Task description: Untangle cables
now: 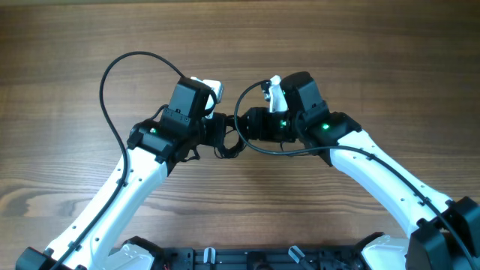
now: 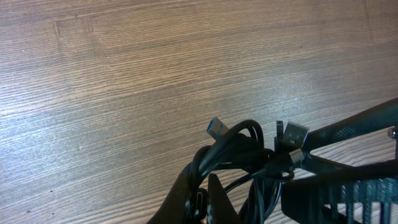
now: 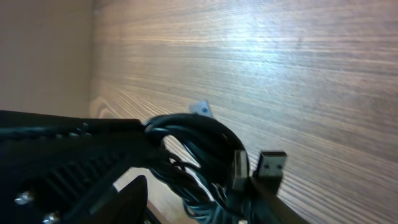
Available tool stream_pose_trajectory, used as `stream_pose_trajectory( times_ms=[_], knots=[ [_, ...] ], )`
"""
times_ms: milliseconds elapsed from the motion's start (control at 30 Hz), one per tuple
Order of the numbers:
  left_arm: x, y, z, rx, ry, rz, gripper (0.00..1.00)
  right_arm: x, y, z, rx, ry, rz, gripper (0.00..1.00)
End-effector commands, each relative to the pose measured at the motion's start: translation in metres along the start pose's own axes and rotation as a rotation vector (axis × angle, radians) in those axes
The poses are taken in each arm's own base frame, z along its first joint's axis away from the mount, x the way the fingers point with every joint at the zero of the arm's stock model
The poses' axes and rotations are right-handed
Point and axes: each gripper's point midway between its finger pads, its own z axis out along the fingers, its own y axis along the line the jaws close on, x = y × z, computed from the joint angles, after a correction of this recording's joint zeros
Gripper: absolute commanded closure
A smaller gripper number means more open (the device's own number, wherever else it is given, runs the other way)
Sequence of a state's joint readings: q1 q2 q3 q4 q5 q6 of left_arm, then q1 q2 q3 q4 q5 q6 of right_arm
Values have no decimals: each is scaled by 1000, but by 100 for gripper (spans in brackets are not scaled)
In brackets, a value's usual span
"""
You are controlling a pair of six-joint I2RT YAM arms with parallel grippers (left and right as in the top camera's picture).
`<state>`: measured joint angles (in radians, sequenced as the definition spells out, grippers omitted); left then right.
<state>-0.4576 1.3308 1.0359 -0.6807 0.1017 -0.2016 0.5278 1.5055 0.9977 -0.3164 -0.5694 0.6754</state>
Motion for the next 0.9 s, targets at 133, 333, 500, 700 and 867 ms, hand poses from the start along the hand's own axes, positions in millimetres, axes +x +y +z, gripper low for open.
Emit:
stream_pose_trajectory(
  times_ms=[133,333,500,700,867],
  knots=[
    [-6,-6,-3,20,-14,-11,96,-1,18,1,-85,22,-46,50],
    [-6,-1,-3,-6,-18,-12,96,1,-10,-1,45,14,13,47],
    [-3,4,-3,-31,-5,-14,96,4,3,-23,-59,54,20,41],
    [-6,2,-3,-26,-16,-21,96,2,21,-20,-143,68,91,41],
    [-6,2,-3,-26,-16,-39,96,3,7,-5,-121,100,164,41]
  ],
)
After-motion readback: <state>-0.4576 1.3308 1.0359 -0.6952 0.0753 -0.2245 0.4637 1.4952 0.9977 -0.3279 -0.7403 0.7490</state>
